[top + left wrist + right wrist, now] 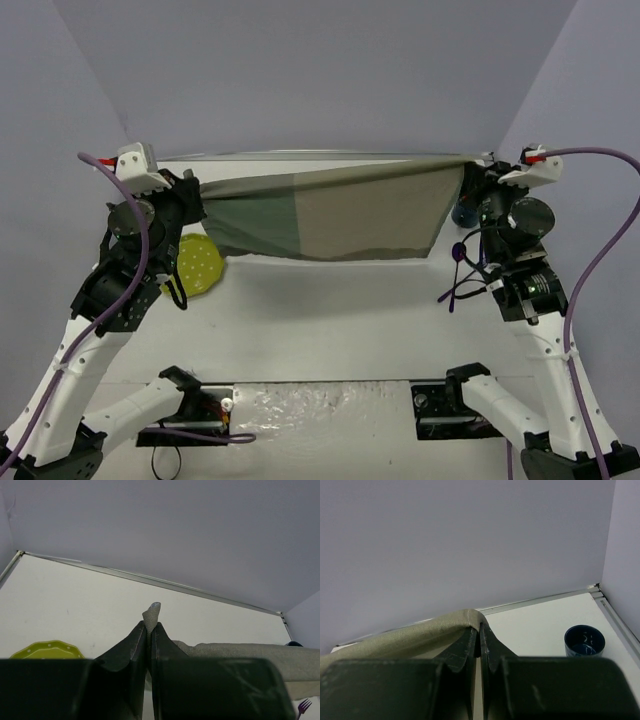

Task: Set the dinner table for one person

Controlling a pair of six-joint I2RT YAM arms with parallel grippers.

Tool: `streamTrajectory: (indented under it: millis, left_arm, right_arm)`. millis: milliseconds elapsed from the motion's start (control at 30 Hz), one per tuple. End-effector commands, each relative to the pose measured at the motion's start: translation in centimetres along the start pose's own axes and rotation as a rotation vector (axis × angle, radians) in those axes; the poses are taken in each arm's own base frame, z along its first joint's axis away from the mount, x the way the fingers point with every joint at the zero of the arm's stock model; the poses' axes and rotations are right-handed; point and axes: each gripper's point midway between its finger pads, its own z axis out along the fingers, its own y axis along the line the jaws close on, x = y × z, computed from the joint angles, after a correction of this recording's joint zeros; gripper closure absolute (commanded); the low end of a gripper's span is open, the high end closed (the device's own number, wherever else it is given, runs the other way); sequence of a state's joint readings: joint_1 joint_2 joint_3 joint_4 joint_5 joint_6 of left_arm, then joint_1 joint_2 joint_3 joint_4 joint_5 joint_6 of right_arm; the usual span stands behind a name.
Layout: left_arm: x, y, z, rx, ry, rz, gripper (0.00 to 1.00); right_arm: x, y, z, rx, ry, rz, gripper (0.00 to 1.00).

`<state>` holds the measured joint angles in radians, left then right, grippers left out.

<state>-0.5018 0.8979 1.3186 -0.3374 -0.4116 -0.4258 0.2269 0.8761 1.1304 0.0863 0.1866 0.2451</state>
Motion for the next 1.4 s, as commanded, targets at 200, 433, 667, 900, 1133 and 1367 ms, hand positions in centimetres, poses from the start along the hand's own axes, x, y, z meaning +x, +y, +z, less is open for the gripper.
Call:
streamTrajectory:
  millis: [200, 433, 667, 900, 1133, 1367]
  left_arm:
    - [2.6, 1.4, 6.7, -0.209, 0.040, 0.040, 1.00]
    - [15.8, 6.8, 17.3, -0.415, 0.278, 0.011, 1.00]
    - [25.9, 9.9, 22.0, -0.509, 0.435, 0.016, 1.00]
    - [27.9, 11.7, 24.9, -0.541, 0.456, 0.044, 0.99]
    - [27.5, 11.0, 28.2, -0.492, 0.446, 0.098, 0.69]
    - [23.8, 10.8, 28.3, -0.472, 0.395, 0.156, 0.16]
  right_arm:
    - [3.0, -3.6, 5.3, 0.259, 0.013, 0.044, 1.00]
    - [17.3, -5.7, 12.6, 0.327, 0.332, -0.070, 1.00]
    - [27.6, -8.6, 15.2, 0.383, 0.510, -0.146, 1.00]
    - [31.6, -9.3, 18.5, 0.343, 0.563, -0.221, 1.00]
    - [32.8, -10.2, 21.2, 0.334, 0.568, -0.256, 0.97]
    - [30.3, -9.2, 22.8, 0.303, 0.563, -0.286, 0.53]
